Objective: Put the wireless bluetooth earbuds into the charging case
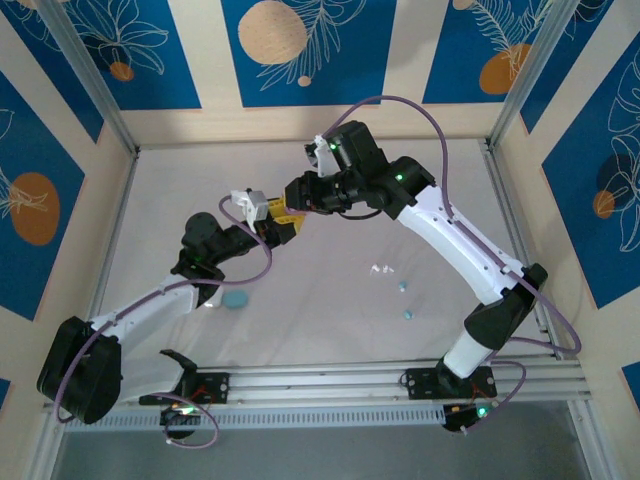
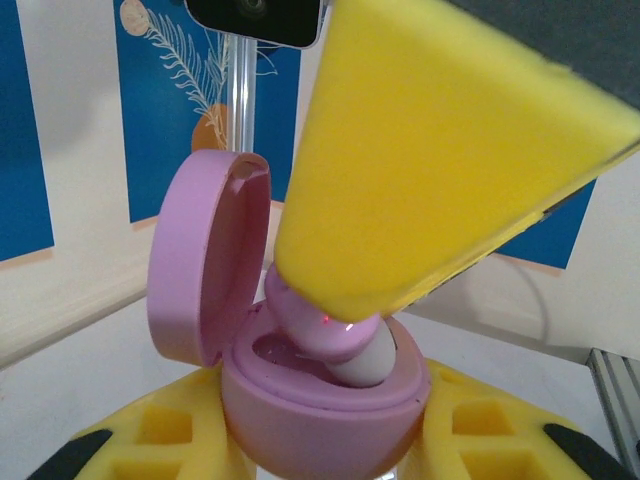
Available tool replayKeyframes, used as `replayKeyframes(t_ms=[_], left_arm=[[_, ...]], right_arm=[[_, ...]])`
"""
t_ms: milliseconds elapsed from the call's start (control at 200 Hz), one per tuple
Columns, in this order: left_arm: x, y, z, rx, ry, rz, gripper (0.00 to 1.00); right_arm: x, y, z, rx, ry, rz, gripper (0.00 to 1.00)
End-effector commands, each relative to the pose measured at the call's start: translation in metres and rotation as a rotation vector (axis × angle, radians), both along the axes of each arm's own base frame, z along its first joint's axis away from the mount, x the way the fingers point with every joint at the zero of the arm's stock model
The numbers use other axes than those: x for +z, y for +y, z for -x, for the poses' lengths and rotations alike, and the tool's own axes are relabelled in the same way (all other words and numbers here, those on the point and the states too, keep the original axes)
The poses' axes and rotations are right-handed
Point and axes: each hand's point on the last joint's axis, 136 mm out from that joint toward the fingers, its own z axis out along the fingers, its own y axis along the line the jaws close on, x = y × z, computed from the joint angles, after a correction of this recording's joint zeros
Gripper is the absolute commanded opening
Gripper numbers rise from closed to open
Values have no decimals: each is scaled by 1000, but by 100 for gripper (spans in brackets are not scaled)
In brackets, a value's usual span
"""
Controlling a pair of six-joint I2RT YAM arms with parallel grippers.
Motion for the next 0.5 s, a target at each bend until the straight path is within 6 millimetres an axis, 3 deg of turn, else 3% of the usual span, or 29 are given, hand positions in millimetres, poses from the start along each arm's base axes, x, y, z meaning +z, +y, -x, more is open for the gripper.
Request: replayKeyframes(t_ms=[0,490], left_arm=[[31,-2,5,-15,-90,50,23],[28,-2,3,-3,-83,40,22]], right_arm=[[1,-1,2,5,-7,30,32],[18,-1,8,27,-34,-3,32]])
